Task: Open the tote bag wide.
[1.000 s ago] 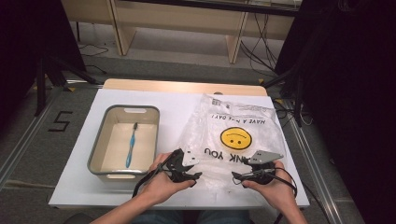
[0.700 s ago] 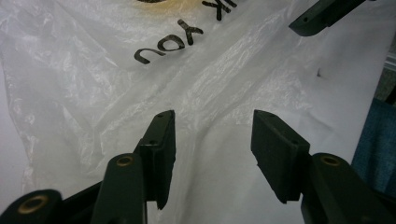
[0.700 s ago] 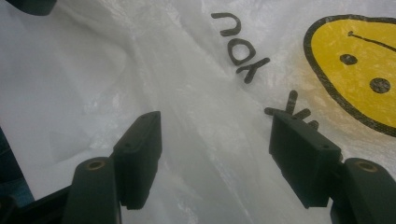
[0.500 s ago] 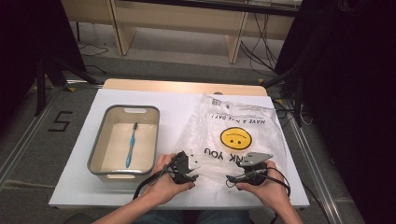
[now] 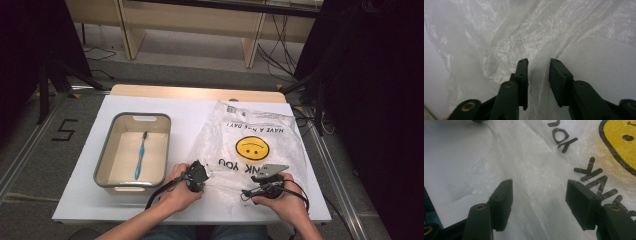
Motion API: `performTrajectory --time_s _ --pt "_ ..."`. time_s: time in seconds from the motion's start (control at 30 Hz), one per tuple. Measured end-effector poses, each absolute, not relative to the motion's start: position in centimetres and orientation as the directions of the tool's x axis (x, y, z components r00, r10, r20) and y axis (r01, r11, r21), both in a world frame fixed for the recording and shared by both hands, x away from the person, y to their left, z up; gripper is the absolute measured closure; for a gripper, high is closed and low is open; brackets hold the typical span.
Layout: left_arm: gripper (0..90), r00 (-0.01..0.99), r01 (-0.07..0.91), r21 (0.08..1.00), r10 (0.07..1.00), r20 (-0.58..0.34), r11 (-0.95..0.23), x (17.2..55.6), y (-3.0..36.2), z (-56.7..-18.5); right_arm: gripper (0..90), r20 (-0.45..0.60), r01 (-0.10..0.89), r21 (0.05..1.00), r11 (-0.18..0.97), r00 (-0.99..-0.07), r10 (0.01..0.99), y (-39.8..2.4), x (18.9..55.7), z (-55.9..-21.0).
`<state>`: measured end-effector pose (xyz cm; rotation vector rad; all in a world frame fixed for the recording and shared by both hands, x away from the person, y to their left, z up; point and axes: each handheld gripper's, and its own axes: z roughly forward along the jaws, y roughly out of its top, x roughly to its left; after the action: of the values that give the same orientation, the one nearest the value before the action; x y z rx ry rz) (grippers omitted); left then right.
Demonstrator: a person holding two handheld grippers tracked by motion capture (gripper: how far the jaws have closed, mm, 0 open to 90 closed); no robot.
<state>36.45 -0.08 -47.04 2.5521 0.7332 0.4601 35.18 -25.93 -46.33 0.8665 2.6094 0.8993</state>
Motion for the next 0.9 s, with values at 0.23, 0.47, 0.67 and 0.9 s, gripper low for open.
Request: performTrajectory --time_s 0.23,0.47,0.67,0.9 --pt "87.1 0.782 0.427 0.521 0.591 0.197 -0.739 37.0 -0.3 -47.0 47.2 -0.019 0.464 0.621 0.632 -0.797 0.603 -25.7 35.3 -46.7" --pt "85.0 0.759 0.425 0.559 0.617 0.209 -0.712 37.3 -0.1 -46.7 76.4 -0.014 0.475 0.626 0.618 -0.786 0.618 -25.4 35.4 -46.8" --pt "72.2 0.736 0.429 0.606 0.648 0.196 -0.67 37.2 0.3 -46.0 90.0 -0.019 0.472 0.661 0.583 -0.766 0.642 -25.4 35.4 -46.3" --pt "56.9 0.74 0.363 0.69 0.644 0.194 -0.626 36.3 0.4 -43.7 90.0 -0.016 0.48 0.718 0.504 -0.713 0.701 -25.4 35.4 -45.3"
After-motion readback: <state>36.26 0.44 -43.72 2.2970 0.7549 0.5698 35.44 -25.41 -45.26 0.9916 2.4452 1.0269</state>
